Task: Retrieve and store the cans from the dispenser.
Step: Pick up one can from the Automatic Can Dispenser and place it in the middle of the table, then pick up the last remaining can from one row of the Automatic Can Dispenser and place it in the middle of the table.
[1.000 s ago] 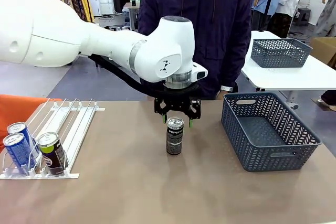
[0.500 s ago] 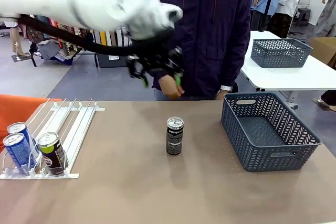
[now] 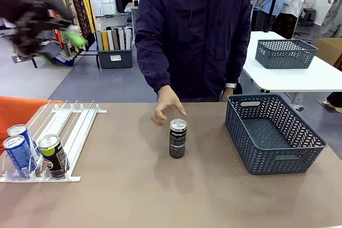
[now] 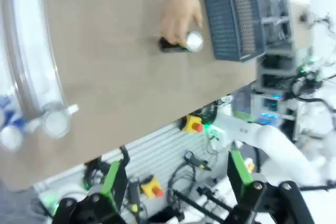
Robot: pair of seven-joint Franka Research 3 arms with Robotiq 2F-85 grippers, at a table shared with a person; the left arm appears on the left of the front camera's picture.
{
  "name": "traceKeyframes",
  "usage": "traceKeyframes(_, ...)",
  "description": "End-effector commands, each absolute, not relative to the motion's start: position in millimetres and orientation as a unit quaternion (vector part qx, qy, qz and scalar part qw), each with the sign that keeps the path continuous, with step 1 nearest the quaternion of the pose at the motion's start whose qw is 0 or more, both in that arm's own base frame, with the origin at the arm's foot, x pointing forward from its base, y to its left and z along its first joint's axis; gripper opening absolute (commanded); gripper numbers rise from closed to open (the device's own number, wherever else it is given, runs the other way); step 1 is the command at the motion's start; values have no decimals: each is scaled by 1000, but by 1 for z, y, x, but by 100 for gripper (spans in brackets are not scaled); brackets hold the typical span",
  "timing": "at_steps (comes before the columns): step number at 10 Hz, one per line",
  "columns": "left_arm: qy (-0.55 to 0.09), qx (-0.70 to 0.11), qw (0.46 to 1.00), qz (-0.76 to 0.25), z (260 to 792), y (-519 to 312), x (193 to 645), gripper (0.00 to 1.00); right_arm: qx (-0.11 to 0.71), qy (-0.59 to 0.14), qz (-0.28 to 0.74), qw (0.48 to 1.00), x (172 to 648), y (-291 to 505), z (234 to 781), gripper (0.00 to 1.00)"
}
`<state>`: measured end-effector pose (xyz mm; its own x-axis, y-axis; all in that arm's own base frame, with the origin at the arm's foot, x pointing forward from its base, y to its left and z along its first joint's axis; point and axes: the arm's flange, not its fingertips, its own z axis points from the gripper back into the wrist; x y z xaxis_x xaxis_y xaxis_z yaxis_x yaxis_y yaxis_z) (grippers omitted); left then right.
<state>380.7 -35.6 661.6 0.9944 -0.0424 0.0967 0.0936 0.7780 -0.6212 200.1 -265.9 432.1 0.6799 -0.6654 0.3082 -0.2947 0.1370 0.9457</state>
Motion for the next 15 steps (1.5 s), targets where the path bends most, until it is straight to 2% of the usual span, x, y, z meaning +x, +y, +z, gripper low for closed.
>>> traceKeyframes(1, -5, -426, 904, 28, 638, 60, 394, 100, 645, -377, -141, 649, 201, -265, 438, 100)
traceKeyframes(2, -2, -504, 863, 9, 620, 109, 390, 100, 645, -377, -141, 649, 201, -265, 438, 100)
traceKeyframes(4, -75, -634, 768, 49, 560, 187, 371, 100, 645, -377, -141, 649, 201, -265, 438, 100)
traceKeyframes(5, -110, -650, 748, 78, 534, 205, 353, 100, 645, -377, -141, 649, 201, -265, 438, 100)
traceKeyframes(6, -111, -642, 751, 107, 517, 208, 344, 100, 645, -377, -141, 649, 201, -265, 438, 100)
traceKeyframes(7, -85, -612, 782, 82, 550, 216, 354, 100, 645, -377, -141, 649, 201, -265, 438, 100)
traceKeyframes(15, -85, -612, 782, 82, 550, 216, 354, 100, 645, -377, -141, 649, 201, -265, 438, 100)
